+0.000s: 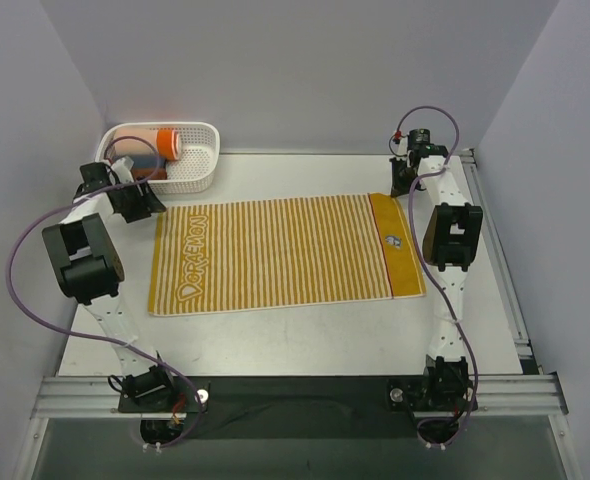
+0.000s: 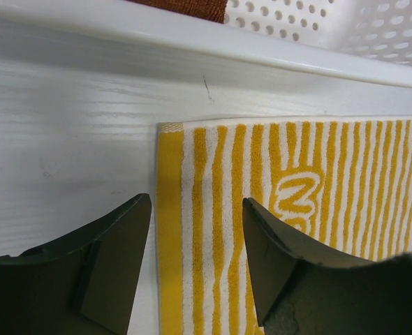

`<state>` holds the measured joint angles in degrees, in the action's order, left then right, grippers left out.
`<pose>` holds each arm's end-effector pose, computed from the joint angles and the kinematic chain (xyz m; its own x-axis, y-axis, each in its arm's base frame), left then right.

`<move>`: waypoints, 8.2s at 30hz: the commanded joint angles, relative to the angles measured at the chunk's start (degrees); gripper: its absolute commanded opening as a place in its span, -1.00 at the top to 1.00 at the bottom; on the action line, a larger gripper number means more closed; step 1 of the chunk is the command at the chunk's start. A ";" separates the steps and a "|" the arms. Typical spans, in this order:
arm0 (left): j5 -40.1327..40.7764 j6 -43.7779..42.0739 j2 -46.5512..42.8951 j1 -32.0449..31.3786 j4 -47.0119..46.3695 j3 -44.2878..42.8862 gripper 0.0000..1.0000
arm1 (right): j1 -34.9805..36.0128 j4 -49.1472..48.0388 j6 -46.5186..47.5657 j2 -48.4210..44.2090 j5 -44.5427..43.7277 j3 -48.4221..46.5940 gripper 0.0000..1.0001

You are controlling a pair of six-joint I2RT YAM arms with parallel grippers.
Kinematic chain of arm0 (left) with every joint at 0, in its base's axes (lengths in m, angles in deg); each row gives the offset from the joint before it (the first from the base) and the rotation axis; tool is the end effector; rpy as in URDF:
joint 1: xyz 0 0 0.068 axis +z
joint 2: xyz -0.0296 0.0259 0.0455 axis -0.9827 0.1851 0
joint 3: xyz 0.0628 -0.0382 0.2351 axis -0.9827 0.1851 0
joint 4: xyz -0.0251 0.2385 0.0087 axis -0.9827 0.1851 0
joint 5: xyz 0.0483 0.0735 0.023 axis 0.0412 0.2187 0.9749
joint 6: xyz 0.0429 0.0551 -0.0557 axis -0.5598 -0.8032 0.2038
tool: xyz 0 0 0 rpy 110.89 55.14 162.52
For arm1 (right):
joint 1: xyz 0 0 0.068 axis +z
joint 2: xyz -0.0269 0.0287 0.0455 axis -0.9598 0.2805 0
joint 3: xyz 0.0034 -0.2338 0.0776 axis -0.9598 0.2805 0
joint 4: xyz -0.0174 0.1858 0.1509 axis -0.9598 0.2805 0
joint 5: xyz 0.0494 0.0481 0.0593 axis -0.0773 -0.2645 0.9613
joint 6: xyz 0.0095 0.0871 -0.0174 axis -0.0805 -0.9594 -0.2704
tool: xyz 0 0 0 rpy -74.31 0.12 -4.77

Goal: Roll the towels
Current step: Fold the towel

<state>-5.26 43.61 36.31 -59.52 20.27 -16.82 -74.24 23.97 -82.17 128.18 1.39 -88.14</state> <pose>0.4317 0.1147 0.1357 -0.7425 -0.3537 -0.5688 -0.0896 0.8940 -0.4390 0.5506 0.0120 0.1323 -0.7303 -0.0709 -0.6794 -0.1938 0.9752 0.1066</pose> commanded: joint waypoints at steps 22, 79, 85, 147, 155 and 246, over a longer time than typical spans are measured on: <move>15.74 -4.97 5.74 -5.31 -2.94 -7.79 -0.03 | 0.18 1.20 0.72 -3.19 -0.49 1.97 1.00; 13.29 -5.94 6.72 -6.46 10.60 -14.03 1.00 | -4.30 0.94 -3.94 -8.55 9.35 4.87 1.00; 11.53 -6.11 3.11 -5.84 10.34 -13.33 1.00 | -5.79 1.03 -4.56 -10.39 12.25 4.86 1.00; 13.29 -17.98 5.92 -2.41 29.31 -10.69 1.00 | -2.63 19.22 9.50 -13.02 -3.22 15.41 1.00; 9.86 -19.47 -3.65 -2.24 30.55 -6.05 1.00 | -4.64 19.39 11.17 -24.01 2.14 20.85 1.00; -1.30 -47.14 -15.78 0.58 37.75 8.38 -0.20 | -10.10 22.47 33.66 -35.17 9.53 40.19 0.03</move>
<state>-3.31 3.20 24.88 -59.41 54.74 -6.87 -84.30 42.94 -53.89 98.69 10.04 -48.93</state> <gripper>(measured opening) 0.594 0.479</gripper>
